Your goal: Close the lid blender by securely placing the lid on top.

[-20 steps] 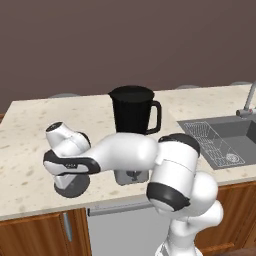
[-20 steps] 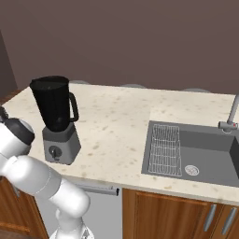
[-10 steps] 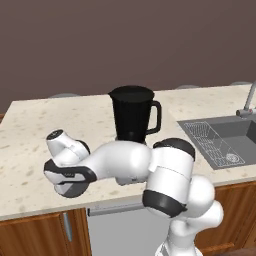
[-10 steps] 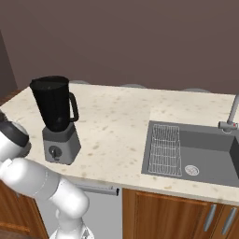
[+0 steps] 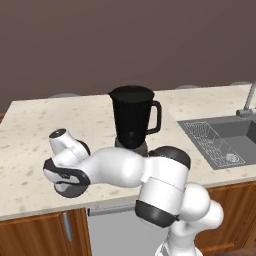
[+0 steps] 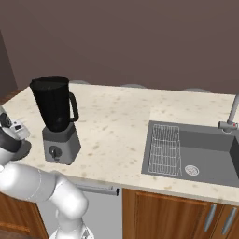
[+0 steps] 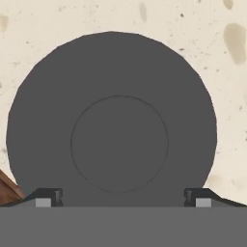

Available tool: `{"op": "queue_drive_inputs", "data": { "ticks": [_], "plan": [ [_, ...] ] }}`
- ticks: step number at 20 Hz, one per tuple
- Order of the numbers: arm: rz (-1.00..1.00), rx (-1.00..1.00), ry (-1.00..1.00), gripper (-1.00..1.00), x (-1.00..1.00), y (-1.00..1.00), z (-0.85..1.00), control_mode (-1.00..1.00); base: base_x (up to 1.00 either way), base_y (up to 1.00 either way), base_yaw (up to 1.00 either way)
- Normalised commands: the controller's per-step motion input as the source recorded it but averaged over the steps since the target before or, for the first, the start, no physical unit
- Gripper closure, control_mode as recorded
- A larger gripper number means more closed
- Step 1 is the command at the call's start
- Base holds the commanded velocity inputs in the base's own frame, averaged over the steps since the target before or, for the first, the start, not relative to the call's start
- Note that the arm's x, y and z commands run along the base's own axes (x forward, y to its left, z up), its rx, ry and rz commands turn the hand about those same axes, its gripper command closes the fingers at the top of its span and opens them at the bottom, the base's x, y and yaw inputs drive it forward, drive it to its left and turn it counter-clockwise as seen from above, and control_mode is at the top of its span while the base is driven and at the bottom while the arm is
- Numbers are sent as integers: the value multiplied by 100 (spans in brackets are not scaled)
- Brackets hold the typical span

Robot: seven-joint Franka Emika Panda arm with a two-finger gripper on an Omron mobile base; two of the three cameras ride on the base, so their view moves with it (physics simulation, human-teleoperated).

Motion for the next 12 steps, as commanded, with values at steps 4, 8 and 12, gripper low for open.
{"op": "queue_drive_inputs", "data": {
  "ticks": [4,8,12],
  "plan": [
    [0,3,0,-100,14,5,-6,-100,0,0,0],
    [0,1,0,-100,6,1,-23,-100,0,0,0],
    [0,0,0,-100,10,8,-25,-100,0,0,0]
  ]
}}
